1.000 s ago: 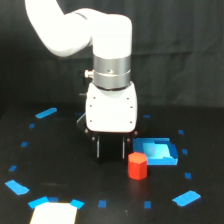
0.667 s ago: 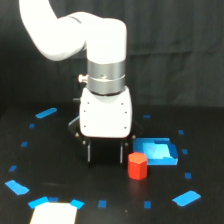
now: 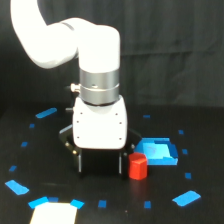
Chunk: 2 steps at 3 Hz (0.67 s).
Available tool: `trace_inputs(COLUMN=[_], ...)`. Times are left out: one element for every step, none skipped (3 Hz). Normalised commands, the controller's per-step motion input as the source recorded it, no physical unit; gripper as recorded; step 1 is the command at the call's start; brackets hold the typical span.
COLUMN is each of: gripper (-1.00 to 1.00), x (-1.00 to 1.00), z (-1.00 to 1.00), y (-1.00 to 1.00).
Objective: Pick up the red object from the table
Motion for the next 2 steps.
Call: trace_inputs(gripper=[1.00, 0.45], x=[0.75, 0.04], z=[-0.05, -0.25], y=[-1.00, -0.41])
